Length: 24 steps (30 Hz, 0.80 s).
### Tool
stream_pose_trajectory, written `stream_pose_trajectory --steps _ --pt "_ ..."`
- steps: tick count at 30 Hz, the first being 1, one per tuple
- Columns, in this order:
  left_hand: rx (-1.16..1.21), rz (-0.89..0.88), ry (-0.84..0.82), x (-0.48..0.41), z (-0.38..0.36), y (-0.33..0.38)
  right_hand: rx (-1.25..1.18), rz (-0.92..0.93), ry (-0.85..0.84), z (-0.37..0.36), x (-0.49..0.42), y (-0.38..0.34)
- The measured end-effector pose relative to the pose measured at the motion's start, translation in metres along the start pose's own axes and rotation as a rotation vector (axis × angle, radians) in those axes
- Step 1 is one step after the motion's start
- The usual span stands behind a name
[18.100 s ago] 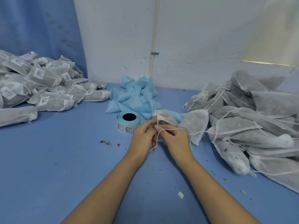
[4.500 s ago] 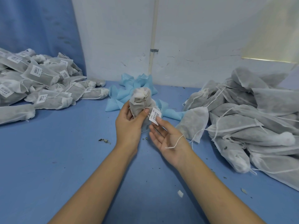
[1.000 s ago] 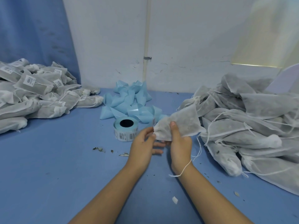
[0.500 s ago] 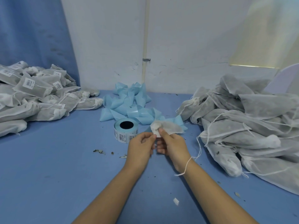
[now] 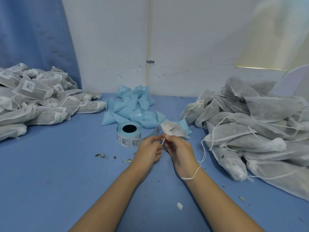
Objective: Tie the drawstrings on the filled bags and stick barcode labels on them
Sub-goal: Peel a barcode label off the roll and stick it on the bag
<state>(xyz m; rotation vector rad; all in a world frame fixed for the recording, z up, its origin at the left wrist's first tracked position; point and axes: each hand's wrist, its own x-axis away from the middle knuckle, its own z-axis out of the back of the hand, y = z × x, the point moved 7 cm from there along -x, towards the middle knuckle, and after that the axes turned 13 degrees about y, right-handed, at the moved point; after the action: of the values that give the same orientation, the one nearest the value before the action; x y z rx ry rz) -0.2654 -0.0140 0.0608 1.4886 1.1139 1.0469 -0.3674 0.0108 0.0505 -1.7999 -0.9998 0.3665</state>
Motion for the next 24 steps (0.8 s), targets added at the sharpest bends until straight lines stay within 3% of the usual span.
stream_pose_trajectory --steps 3,6,13,16,20,24 --pt "-0.003 0.054 -0.057 0.000 -0.011 -0.001 -0.150 -0.096 0.019 0.005 -0.004 0.002" --pt "-0.115 -0.003 -0.022 0.000 -0.013 -0.002 -0.212 -0.143 0.004 0.006 -0.005 0.004" --pt "-0.699 -0.649 0.146 0.014 0.004 0.014 -0.122 -0.091 -0.119 0.005 -0.001 -0.003" --pt "-0.915 -0.755 0.188 0.010 0.012 0.019 0.096 0.130 -0.022 0.006 0.000 -0.010" --pt "-1.079 -0.831 0.200 0.011 0.011 0.019 0.820 0.651 0.079 0.007 0.010 -0.028" --pt "-1.040 -0.933 0.235 0.021 0.006 0.028 1.027 0.809 0.146 0.003 0.018 -0.036"
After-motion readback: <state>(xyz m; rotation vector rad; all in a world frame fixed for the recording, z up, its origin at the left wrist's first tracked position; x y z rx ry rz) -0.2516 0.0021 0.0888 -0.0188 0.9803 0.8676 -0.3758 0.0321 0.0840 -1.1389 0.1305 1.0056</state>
